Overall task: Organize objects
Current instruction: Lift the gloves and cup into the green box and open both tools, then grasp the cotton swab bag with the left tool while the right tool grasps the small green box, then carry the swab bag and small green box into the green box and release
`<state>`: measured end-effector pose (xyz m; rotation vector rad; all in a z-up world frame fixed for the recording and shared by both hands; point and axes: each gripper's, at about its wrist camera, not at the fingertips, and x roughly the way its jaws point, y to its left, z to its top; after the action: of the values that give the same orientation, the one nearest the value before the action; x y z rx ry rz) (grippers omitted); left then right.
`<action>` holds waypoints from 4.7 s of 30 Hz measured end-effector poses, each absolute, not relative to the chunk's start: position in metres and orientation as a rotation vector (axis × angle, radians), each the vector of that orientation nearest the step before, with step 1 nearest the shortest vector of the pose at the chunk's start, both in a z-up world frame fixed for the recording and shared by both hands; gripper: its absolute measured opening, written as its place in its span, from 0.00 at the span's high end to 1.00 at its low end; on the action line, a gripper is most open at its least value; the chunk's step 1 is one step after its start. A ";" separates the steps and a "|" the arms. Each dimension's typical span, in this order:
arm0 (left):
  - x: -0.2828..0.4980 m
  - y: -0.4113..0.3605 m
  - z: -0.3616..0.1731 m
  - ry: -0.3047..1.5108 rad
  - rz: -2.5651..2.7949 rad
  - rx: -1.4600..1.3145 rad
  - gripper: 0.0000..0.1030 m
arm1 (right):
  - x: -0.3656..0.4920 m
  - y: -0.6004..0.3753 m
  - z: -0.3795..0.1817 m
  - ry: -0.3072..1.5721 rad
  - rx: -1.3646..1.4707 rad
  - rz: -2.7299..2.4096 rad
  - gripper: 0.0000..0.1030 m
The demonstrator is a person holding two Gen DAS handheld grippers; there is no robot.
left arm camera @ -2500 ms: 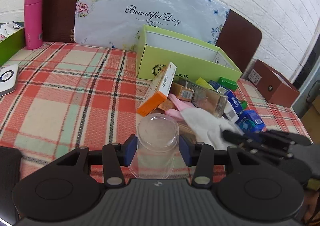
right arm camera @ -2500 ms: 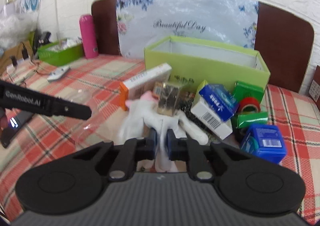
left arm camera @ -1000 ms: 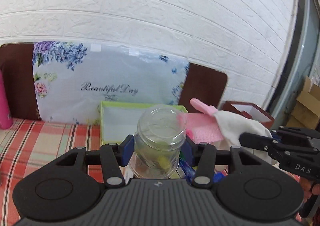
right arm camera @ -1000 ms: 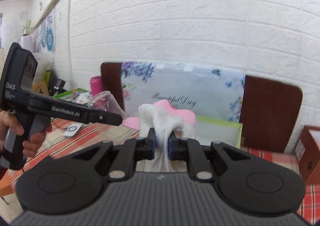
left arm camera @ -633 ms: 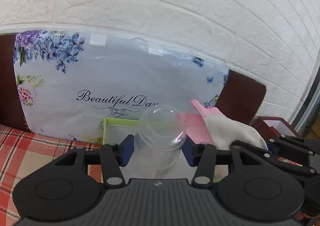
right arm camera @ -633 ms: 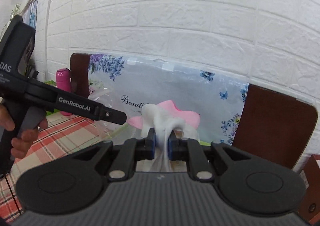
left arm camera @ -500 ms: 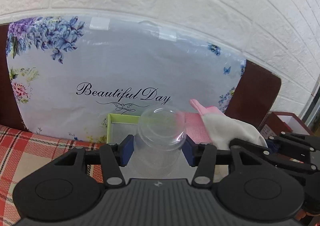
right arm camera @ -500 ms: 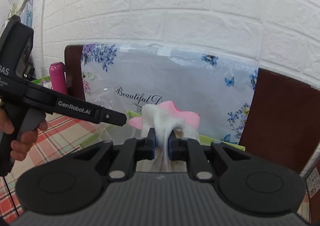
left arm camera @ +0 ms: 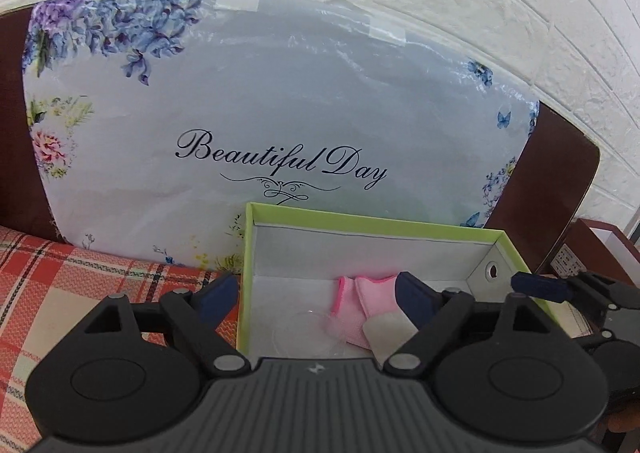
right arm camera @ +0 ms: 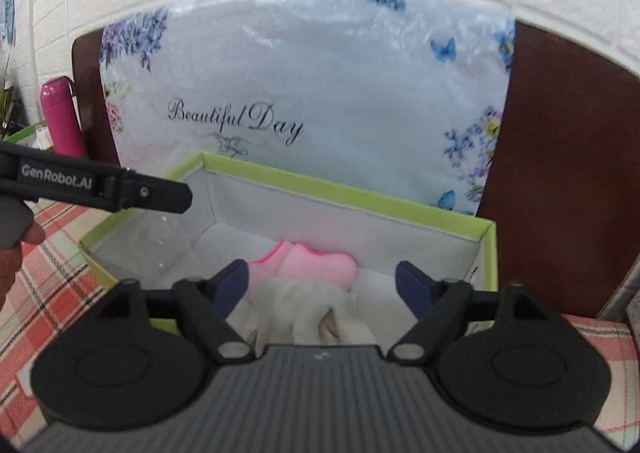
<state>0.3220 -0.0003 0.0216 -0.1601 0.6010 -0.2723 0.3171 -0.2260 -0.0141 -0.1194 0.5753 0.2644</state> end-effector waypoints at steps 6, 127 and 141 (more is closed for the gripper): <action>0.266 0.003 0.051 0.581 -0.261 -0.181 0.14 | 0.253 -0.230 0.040 0.436 -0.118 0.214 0.00; 0.192 -0.038 0.091 0.522 -0.462 -0.108 0.76 | 0.145 -0.245 0.055 0.399 -0.065 0.200 0.79; 0.327 -0.035 0.029 0.705 -0.337 -0.102 0.76 | 0.293 -0.248 0.002 0.499 -0.138 0.165 0.79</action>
<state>0.3265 -0.0353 0.0286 -0.1019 0.7053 -0.3371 0.2930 -0.2480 0.0018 -0.1378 0.4991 0.1645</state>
